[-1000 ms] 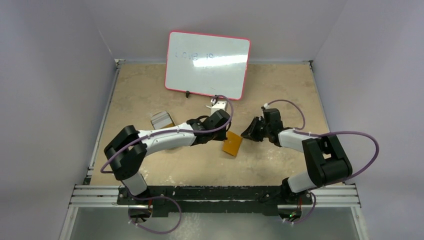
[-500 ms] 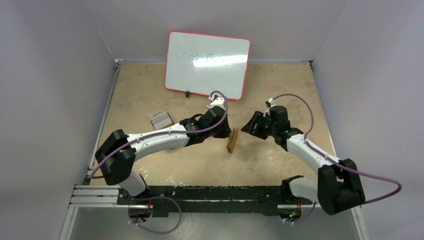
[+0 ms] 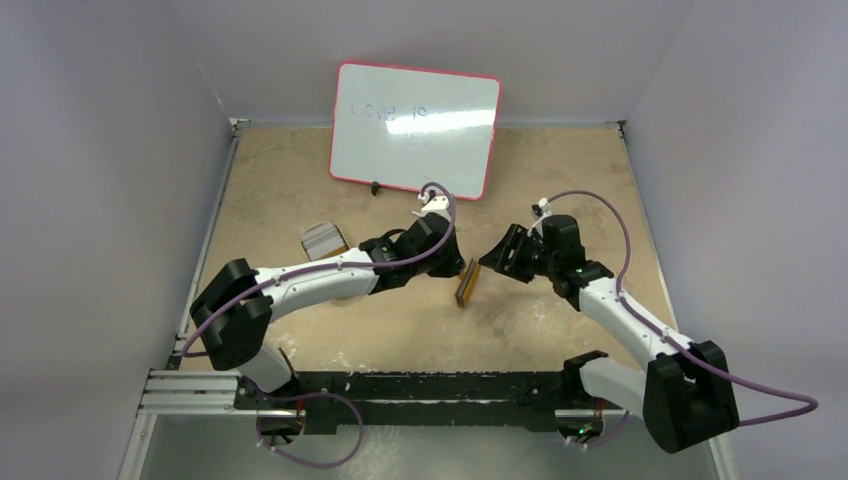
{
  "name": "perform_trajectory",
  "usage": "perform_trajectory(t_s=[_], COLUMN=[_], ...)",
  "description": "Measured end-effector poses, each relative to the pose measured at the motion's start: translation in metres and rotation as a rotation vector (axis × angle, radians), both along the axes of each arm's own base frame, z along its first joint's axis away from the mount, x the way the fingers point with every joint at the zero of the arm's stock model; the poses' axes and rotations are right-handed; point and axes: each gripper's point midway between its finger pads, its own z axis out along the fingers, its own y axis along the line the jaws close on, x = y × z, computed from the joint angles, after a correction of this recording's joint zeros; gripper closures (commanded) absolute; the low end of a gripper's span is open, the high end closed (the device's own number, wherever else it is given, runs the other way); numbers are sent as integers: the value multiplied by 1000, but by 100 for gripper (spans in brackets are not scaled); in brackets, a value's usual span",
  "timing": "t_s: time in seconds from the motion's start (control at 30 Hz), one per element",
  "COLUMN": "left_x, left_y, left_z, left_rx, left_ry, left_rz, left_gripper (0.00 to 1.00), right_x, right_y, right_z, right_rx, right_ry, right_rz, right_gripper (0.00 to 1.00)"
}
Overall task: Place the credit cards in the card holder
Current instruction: Open the card holder at the center of the board.
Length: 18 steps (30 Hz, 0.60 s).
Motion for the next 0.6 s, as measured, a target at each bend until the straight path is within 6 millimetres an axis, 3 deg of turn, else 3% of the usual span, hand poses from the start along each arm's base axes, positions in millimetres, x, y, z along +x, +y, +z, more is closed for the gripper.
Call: perform_trajectory(t_s=[0.33, 0.6], left_x=[0, -1], left_y=[-1, -3], left_z=[-1, 0], left_rx=[-15, -30], left_ry=[2, 11], left_rz=[3, 8], left_gripper=[100, 100], right_x=[-7, -9], right_y=[7, 9], right_z=[-9, -32], right_rx=[12, 5], right_ry=[41, 97], right_rz=[19, 19], right_gripper=[44, 46])
